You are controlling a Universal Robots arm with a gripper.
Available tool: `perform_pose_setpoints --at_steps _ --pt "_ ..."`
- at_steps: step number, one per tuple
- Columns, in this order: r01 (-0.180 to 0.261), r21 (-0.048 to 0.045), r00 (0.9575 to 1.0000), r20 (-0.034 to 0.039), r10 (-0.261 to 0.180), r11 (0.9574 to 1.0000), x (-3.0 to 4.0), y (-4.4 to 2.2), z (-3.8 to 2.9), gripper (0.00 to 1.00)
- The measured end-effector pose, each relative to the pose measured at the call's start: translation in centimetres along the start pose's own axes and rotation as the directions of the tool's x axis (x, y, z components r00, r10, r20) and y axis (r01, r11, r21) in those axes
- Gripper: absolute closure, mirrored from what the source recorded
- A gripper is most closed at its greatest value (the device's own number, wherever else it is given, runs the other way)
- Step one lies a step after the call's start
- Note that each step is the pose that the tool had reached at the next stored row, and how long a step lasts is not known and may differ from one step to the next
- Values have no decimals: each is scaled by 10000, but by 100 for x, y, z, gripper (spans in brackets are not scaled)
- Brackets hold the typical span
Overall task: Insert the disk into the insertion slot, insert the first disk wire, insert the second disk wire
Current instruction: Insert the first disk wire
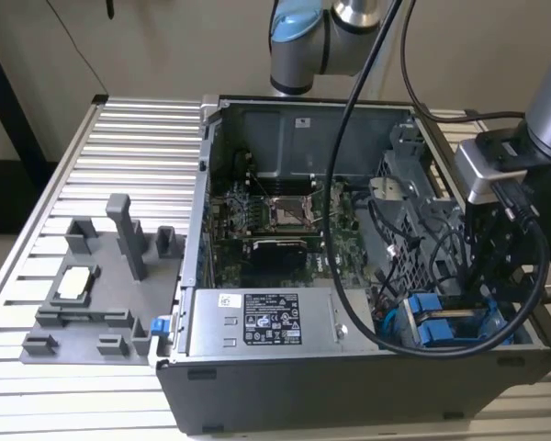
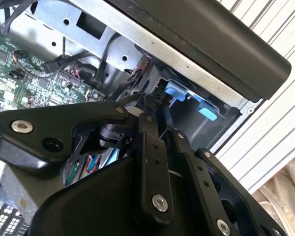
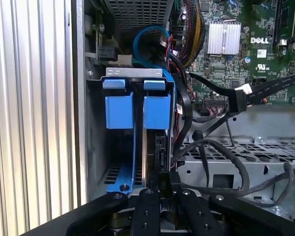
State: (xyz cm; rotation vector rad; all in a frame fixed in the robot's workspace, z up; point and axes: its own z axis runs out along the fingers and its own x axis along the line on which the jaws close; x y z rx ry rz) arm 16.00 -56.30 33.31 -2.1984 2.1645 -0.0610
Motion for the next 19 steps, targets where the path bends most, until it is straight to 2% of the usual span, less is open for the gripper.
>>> perform_pose_setpoints --at_steps 4,5,6,12,19 --pt "0 0 10000 10 0 10000 6 0 4 80" --pt "0 0 10000 3 0 10000 6 -1 -11 73" --pt "0 0 10000 7 0 10000 5 -2 -29 73" --pt "0 -1 10000 2 0 10000 4 -12 -182 73" --pt "1 -1 10000 2 -1 10000 0 -29 -466 73"
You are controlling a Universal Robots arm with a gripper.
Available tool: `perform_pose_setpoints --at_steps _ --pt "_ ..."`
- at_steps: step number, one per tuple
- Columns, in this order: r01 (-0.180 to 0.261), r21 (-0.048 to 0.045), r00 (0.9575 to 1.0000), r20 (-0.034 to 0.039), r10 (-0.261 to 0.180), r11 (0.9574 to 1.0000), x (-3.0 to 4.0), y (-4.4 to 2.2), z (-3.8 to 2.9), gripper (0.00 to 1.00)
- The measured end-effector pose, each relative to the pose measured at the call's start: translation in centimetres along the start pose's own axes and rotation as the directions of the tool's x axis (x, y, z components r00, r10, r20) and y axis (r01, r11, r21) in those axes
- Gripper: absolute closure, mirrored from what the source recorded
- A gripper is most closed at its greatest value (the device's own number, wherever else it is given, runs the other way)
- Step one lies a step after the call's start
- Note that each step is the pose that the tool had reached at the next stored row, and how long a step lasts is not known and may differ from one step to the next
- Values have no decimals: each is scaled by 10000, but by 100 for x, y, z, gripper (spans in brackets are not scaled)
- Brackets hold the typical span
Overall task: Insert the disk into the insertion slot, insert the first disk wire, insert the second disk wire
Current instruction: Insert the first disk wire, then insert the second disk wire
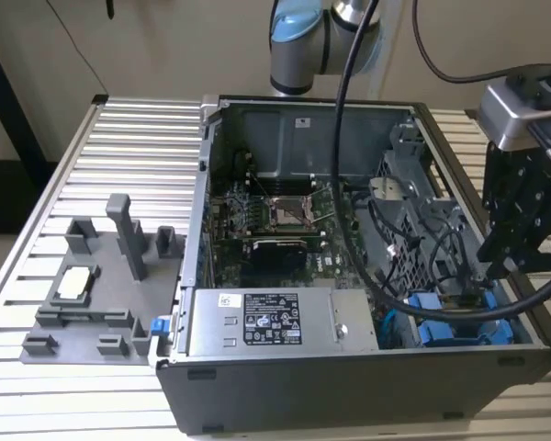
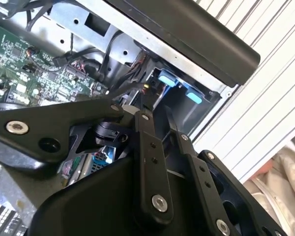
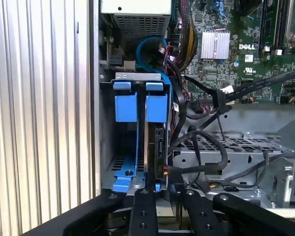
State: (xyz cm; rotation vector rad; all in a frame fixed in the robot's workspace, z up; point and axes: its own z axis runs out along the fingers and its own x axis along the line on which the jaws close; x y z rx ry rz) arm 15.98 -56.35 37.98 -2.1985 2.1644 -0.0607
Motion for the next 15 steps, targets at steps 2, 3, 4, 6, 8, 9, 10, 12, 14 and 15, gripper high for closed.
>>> perform_pose_setpoints --at_steps 2,3,4,6,8,9,10,12,14,15 --pt "0 0 10000 -1 0 10000 0 -4 -58 73" --pt "0 0 10000 1 0 10000 0 -4 -65 73" --pt "-1 0 10000 2 1 10000 0 -4 -64 73" --pt "-1 0 10000 2 1 10000 -1 -4 -66 73" --pt "2 -14 10000 -33 -2 10000 -5 -6 -70 73" --pt "3 -40 10000 -60 -3 10000 -10 -9 -69 73" --pt "5 -85 10000 -74 -6 10000 -12 -13 -67 73" --pt "10 -262 10000 -87 -13 9997 -17 -24 -67 73" --pt "12 -533 10000 -84 -16 9986 -19 -31 -66 73" --pt "11 -608 10000 -74 -16 9982 -19 -31 -64 73"
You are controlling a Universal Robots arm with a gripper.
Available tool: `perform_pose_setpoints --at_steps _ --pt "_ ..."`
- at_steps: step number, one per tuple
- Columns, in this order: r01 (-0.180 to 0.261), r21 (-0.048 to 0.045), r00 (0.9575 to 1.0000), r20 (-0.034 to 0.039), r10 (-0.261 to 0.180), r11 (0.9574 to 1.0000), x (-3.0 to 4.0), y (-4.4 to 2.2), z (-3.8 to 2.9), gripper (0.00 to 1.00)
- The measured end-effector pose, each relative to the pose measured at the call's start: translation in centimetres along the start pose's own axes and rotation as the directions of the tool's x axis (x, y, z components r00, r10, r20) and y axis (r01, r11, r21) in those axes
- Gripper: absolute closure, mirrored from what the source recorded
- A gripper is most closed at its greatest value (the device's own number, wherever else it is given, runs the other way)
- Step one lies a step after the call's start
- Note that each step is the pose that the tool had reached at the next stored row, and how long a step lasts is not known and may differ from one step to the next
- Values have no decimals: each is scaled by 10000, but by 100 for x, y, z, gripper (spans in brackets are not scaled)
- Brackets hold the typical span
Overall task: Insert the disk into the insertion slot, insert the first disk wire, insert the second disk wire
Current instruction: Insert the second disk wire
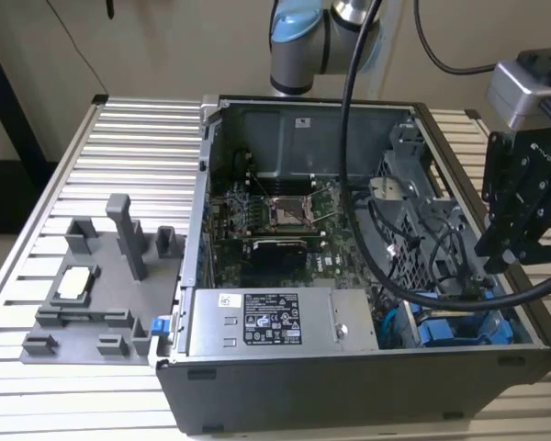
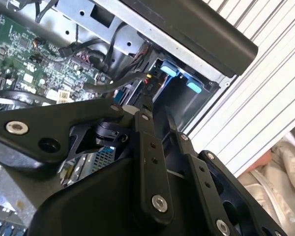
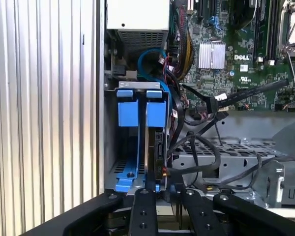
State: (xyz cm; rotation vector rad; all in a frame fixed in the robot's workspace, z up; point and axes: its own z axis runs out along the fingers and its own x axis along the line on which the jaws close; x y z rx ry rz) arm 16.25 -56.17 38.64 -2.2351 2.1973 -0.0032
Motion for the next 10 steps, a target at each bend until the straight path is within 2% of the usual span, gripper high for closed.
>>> perform_pose_setpoints --at_steps 1,2,3,6,7,8,10 --pt "0 -33 10000 54 0 10000 0 0 1 73" --pt "-2 -41 9999 147 3 10000 0 1 2 73" --pt "-3 -43 9996 287 4 10000 0 1 2 73" --pt "-3 -34 9966 821 6 10000 0 7 5 73" --pt "-1 -31 9954 957 4 10000 0 16 6 73" --pt "-2 -27 9949 1006 4 10000 -1 28 6 73" --pt "-3 26 9949 1010 0 10000 -1 67 6 73"
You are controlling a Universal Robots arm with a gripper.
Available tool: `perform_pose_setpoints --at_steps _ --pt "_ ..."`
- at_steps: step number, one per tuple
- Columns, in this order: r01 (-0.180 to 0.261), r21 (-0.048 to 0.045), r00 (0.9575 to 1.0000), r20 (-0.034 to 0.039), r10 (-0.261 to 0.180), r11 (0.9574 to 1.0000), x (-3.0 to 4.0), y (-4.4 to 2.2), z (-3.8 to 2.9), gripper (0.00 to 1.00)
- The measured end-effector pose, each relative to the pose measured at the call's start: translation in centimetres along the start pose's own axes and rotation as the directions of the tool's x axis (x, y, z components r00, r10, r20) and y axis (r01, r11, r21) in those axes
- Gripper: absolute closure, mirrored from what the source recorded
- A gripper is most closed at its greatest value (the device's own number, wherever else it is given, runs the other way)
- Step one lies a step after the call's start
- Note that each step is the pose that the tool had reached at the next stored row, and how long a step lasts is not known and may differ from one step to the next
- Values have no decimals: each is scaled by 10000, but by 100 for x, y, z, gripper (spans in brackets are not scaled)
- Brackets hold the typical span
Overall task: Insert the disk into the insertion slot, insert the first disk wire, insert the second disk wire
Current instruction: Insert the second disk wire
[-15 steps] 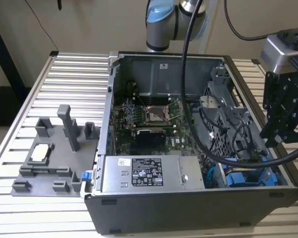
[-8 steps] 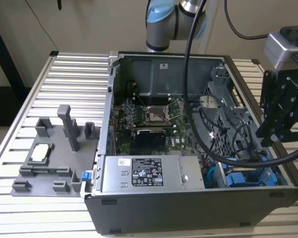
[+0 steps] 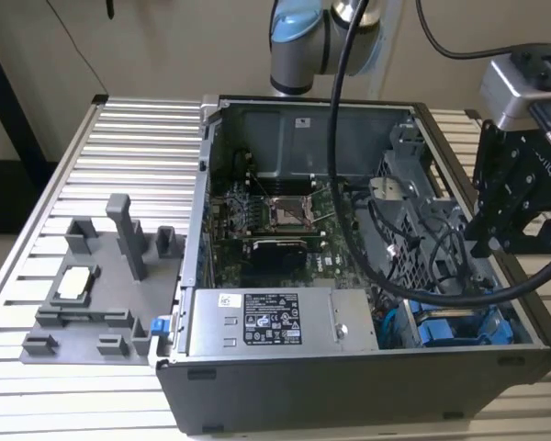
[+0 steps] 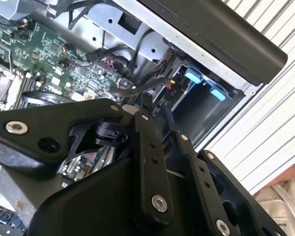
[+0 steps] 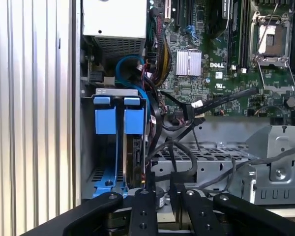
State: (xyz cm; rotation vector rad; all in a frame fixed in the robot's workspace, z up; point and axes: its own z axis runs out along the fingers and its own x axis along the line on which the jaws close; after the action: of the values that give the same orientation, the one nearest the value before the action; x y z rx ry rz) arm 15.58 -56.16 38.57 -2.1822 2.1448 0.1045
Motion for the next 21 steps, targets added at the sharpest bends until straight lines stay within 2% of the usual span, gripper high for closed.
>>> perform_pose_setpoints --at_steps 1,7,9,10,13,17,21 --pt "7 65 10000 -1 -7 10000 0 26 0 73" --pt "63 598 10000 -10 -62 9982 -7 228 4 73" --pt "80 754 10000 -13 -79 9971 -9 299 7 73" --pt "85 800 10000 -15 -84 9968 -10 336 9 73" --pt "74 844 10000 -17 -72 9964 -24 448 16 73" --pt "47 858 10000 -16 -46 9963 -68 580 36 73" --pt "35 860 10000 -18 -33 9963 -116 658 69 73"
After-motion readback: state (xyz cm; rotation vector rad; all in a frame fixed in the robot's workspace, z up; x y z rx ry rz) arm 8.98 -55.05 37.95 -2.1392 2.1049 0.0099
